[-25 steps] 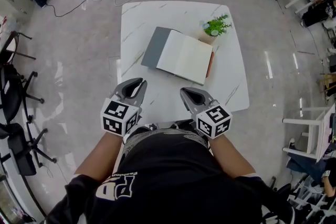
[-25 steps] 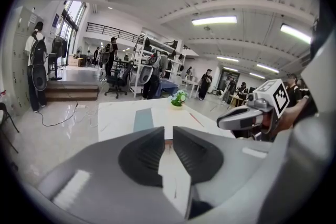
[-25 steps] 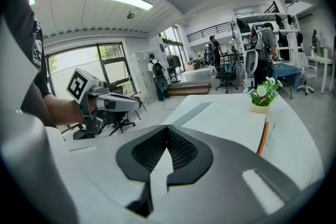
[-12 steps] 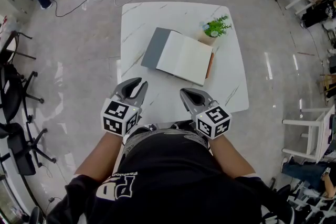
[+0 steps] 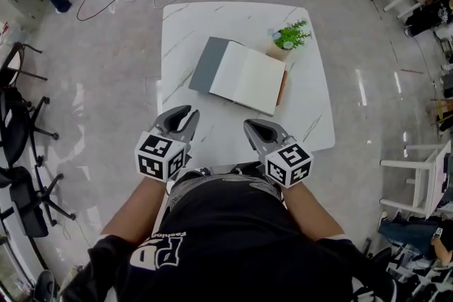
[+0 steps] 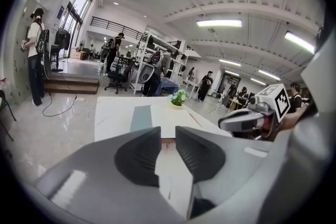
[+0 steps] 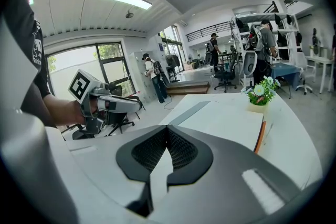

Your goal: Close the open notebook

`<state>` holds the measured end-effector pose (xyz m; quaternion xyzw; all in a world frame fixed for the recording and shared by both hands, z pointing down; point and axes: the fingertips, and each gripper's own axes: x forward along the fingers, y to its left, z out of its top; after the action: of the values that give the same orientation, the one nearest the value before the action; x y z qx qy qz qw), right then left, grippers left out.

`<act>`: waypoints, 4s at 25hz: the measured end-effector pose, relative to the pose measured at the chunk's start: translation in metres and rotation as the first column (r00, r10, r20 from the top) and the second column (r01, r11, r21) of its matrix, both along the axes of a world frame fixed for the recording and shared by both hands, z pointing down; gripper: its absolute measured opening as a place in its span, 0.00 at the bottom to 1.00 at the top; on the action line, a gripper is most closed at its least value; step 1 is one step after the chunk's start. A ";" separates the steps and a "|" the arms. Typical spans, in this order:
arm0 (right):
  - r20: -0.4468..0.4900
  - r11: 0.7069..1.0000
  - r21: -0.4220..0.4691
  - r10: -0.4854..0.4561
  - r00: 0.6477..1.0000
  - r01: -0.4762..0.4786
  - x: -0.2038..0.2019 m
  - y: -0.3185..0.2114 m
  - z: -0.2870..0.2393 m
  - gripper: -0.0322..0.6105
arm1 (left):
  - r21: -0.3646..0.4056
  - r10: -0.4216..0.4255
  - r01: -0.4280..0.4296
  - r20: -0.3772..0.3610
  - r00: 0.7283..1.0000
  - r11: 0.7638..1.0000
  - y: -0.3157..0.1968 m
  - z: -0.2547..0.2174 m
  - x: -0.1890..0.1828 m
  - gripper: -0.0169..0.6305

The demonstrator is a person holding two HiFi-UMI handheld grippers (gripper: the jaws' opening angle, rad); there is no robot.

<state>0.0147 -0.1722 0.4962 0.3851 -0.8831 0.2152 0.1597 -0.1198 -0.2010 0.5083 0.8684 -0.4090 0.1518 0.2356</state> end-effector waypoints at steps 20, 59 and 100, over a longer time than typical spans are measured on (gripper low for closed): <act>-0.013 0.999 -0.040 0.023 1.000 -0.024 0.019 -0.011 0.011 0.05 | -0.308 -0.271 0.198 -0.213 0.939 0.931 -0.059 0.077 -0.033 0.17; -0.031 0.996 -0.084 0.030 0.999 -0.033 0.033 -0.025 0.025 0.05 | -0.564 -0.463 0.144 -0.476 0.748 0.813 -0.106 0.149 -0.032 0.17; -0.012 0.996 -0.024 0.082 0.997 -0.082 0.052 0.004 0.007 0.05 | -0.161 -0.126 0.065 -0.405 0.905 0.985 -0.092 0.008 0.011 0.15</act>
<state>0.0670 -0.1684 0.5033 0.4203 -0.8629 0.2303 0.1601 -0.1088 -0.2932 0.5162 0.8404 -0.3800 -0.0183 0.3859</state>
